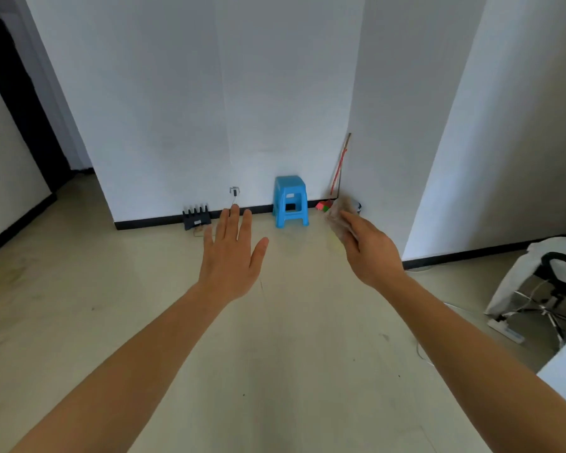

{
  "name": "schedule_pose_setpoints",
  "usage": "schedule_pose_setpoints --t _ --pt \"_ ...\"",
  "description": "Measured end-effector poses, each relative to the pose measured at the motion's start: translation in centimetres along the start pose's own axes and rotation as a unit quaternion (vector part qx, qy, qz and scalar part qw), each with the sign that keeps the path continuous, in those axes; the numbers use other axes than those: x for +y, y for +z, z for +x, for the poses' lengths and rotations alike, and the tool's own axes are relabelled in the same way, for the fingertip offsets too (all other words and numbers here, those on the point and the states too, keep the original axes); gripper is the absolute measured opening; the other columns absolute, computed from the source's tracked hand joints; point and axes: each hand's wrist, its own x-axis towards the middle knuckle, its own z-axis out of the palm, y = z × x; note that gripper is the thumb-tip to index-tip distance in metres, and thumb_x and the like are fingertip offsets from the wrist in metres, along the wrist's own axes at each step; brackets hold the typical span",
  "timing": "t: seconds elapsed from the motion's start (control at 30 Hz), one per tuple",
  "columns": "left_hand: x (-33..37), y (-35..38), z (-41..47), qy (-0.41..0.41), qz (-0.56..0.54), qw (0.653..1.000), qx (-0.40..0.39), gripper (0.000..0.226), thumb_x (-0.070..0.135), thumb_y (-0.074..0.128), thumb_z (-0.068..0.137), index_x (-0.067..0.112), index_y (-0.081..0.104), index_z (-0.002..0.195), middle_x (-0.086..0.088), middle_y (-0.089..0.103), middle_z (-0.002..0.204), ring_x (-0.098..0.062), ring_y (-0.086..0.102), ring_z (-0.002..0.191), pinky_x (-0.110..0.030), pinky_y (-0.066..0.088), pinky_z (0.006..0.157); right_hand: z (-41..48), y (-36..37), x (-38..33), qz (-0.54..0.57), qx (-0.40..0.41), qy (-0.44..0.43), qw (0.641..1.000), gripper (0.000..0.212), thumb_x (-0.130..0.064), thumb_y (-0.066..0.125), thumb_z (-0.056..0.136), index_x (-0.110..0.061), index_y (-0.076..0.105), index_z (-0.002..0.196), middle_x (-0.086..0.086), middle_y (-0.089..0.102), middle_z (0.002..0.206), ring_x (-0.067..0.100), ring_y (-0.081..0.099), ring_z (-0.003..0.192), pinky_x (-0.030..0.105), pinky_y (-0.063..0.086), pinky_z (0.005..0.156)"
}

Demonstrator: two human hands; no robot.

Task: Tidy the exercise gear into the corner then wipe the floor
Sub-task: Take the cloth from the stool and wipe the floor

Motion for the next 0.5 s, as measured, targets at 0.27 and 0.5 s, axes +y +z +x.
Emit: schedule_pose_setpoints --t 0.27,0.5 --pt "-1.9 15.0 22.8 0.042 0.016 0.997 -0.061 0.07 0.054 0.011 0.101 0.015 0.0 0.157 -0.008 -0.007 0.165 -0.024 -0.006 0.152 -0.049 0.006 0.122 17.1 13.5 12.2 -0.01 -0.006 0.06 0.998 0.042 -0.028 0.046 0.104 -0.026 0.044 0.145 0.008 0.063 0.127 0.033 0.064 0.098 0.044 0.054 0.077" --pt "-3.5 24.9 44.8 0.072 0.028 0.994 -0.077 0.071 0.056 0.011 0.1 0.017 -0.003 0.157 -0.007 -0.01 0.164 -0.023 -0.007 0.152 -0.046 0.012 0.123 35.7 24.9 22.0 -0.177 -0.126 -0.028 0.976 0.068 0.002 0.049 0.087 -0.031 0.042 0.146 -0.003 0.051 0.146 0.026 0.063 0.09 0.032 0.039 0.059"
